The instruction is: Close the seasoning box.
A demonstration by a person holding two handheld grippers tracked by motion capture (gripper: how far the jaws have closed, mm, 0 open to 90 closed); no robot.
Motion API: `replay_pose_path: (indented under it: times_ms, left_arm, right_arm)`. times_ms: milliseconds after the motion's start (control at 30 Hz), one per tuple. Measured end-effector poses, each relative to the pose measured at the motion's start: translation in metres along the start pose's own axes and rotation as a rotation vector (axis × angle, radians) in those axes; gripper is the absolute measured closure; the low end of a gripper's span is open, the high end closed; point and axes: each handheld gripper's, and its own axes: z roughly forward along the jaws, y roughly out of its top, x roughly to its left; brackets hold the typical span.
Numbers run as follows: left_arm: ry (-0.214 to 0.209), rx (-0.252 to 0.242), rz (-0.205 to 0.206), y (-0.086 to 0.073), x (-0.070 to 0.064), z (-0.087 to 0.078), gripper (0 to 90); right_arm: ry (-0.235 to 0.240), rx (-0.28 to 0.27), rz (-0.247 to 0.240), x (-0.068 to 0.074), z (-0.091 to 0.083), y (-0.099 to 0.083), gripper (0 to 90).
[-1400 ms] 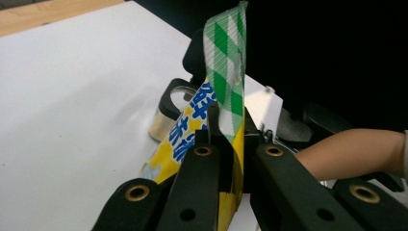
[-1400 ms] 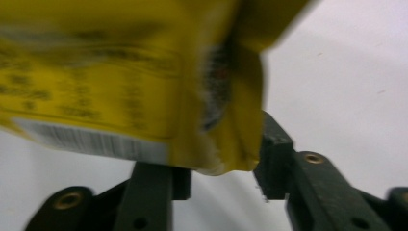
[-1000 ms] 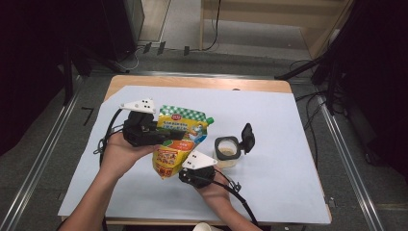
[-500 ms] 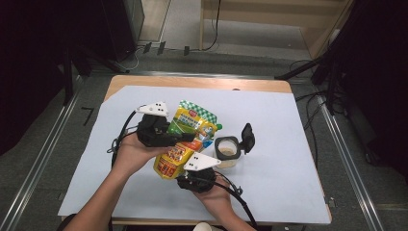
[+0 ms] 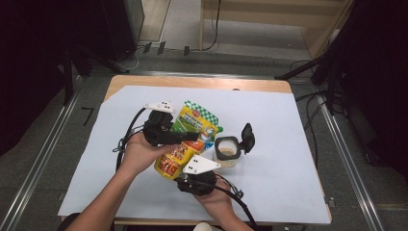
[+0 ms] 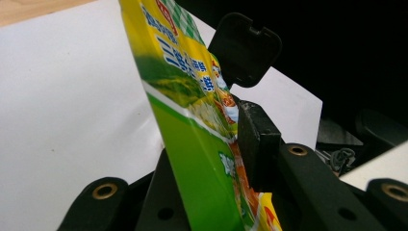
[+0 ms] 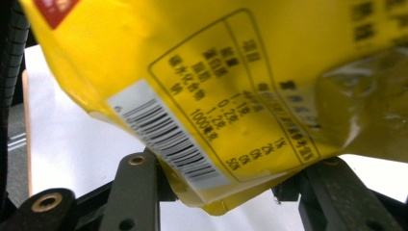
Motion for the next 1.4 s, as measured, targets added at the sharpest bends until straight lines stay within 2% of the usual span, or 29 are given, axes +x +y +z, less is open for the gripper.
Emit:
replay_pose_path:
  times_ms: [133,367,733,967,1033,1133,1200,1300,1400]
  left_arm:
    - [-0.006,0.016,-0.008,0.002,0.0,0.005,78.0]
    - [-0.021,0.039,-0.006,0.007,-0.001,0.01,77.8]
    - [0.004,0.152,-0.02,0.022,-0.007,0.028,76.9]
    - [-0.003,0.192,-0.044,0.025,-0.005,0.035,75.8]
    - [-0.006,0.205,-0.044,0.025,-0.003,0.037,75.9]
    - [-0.009,0.225,-0.056,0.026,-0.003,0.042,75.8]
    - [-0.009,0.227,-0.058,0.026,-0.003,0.043,75.4]
    - [-0.03,0.235,-0.054,0.027,-0.003,0.046,72.8]
    - [-0.036,0.227,-0.05,0.027,-0.004,0.046,70.8]
  right_arm:
    - [0.001,0.009,-0.016,0.004,0.0,0.0,55.3]
    - [-0.007,0.01,-0.016,0.007,-0.003,0.002,55.3]
    - [-0.01,0.027,-0.014,0.009,-0.006,0.004,54.3]
    - [-0.022,0.04,-0.03,0.01,-0.005,0.002,54.2]
    - [-0.027,0.047,-0.048,0.012,-0.005,0.001,54.2]
    - [-0.028,0.053,-0.044,0.013,-0.004,0.0,54.9]
    - [-0.027,0.055,-0.043,0.012,-0.004,0.0,55.7]
    - [-0.01,0.052,-0.031,0.012,-0.005,0.0,61.8]
    - [-0.009,0.05,-0.02,0.013,-0.007,0.001,62.2]
